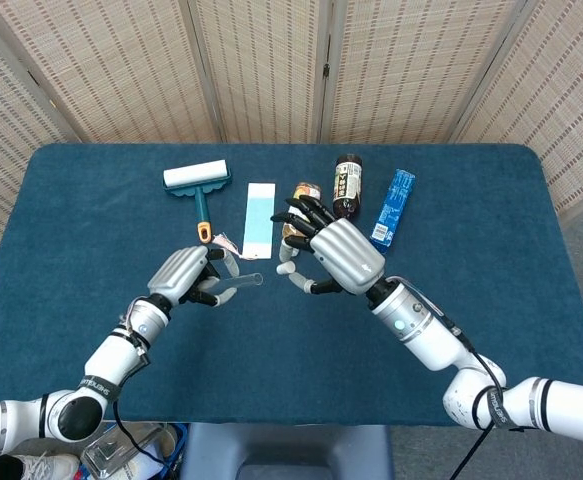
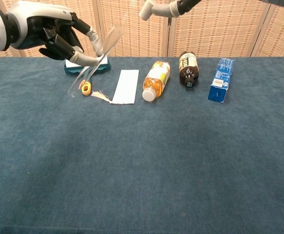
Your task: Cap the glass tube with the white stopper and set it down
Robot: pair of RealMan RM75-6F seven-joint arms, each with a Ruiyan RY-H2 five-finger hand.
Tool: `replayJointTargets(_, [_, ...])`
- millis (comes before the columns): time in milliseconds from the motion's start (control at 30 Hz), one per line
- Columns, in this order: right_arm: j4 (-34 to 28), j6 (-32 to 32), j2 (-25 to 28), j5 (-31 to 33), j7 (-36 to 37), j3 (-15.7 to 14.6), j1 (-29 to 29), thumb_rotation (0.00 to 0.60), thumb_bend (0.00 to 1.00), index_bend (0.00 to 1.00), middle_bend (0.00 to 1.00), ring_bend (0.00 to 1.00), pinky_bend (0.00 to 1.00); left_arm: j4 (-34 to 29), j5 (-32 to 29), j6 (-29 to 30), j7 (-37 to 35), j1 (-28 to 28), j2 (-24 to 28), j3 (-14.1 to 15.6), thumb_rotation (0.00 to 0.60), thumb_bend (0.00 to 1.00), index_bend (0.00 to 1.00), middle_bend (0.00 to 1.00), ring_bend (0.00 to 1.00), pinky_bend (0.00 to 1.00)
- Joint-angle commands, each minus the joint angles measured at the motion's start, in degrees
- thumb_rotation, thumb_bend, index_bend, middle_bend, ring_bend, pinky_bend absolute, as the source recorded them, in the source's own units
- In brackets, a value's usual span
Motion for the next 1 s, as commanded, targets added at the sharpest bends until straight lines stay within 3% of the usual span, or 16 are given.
replayJointTargets(33, [0.06, -0.2, -0.31, 0.15, -0.2, -0.08, 0.4, 0.6, 0.45, 0.63, 0.17, 0.0, 0.0, -0.39, -1.02, 0.08, 0.35, -0.85, 0.14, 0.08, 0.6, 0.41, 0.62, 1.0, 1.0, 1.0])
replayJointTargets(1000, [0.6, -0.47, -1.02, 0.28, 0.28, -1.32, 2.19, 0.6, 0.45, 0.64, 0.18, 0.0, 0.0, -0.07, -6.45, -0.62, -1.12, -5.23, 0.29, 1.12, 0.6, 0.41, 0.62, 1.0, 1.0, 1.0])
